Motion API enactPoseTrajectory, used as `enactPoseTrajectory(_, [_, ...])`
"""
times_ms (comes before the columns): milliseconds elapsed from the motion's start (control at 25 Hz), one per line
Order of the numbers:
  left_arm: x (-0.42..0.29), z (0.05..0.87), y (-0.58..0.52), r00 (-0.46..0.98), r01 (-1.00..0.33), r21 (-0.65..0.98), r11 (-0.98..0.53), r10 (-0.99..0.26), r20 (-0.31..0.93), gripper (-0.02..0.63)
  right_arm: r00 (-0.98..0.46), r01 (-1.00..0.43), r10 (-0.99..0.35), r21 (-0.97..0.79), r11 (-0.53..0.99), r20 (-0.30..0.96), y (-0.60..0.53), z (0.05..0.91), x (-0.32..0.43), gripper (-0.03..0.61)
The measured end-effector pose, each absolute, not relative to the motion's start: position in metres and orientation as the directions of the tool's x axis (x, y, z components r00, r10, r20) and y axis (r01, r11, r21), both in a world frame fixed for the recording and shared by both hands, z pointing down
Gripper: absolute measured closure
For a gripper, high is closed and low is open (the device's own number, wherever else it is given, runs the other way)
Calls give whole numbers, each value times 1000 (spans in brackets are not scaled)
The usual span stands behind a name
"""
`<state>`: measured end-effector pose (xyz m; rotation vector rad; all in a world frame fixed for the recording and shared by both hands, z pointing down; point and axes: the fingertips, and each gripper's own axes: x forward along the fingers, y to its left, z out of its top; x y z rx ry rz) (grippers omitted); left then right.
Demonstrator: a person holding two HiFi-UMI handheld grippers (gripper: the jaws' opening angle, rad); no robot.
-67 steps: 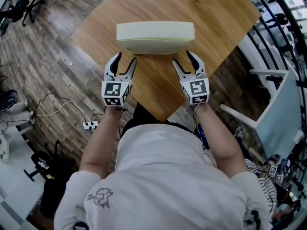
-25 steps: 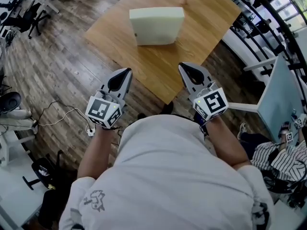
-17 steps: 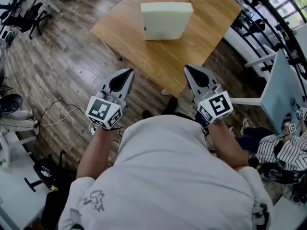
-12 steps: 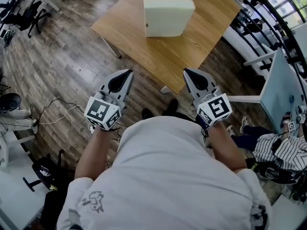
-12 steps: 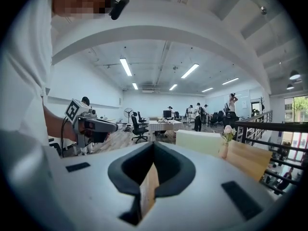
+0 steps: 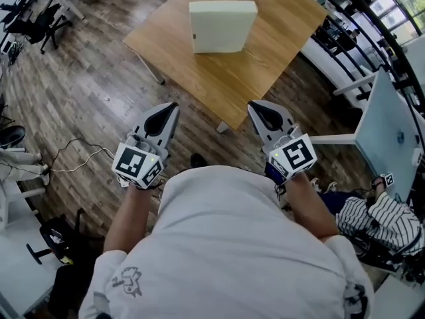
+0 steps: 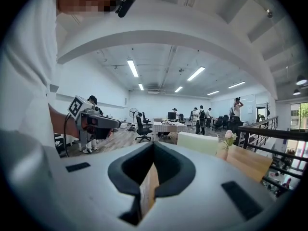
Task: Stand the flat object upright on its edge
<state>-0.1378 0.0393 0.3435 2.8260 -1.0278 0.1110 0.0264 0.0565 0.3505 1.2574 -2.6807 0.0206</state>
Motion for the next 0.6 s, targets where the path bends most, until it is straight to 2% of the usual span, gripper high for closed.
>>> enactPoseTrajectory(600, [-31, 317, 121, 751, -661, 56, -748, -659, 53, 607, -663, -729, -735, 99, 677, 141, 135, 344, 119, 574])
